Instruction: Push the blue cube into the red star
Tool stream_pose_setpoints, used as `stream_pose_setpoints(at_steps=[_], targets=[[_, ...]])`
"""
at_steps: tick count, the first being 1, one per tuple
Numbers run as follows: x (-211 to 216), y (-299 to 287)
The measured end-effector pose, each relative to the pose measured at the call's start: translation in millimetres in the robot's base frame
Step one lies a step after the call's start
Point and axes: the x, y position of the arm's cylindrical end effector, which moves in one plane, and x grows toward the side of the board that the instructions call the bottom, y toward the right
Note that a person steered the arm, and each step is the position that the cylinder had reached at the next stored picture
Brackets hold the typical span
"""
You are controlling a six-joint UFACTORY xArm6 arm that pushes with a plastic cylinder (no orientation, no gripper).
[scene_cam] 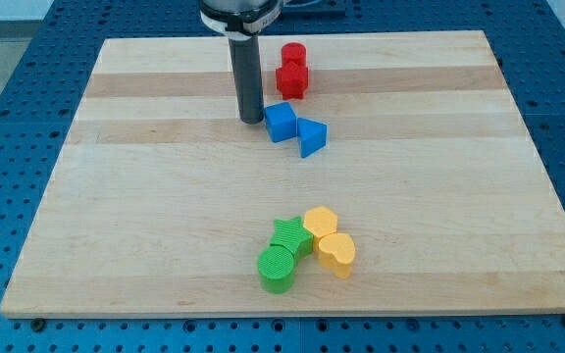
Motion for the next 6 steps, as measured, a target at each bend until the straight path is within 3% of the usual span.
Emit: stream_pose_setpoints(at_steps=[2,4,6], targets=[[77.2,11.9],[39.1,29.8],[-25.0,29.6]])
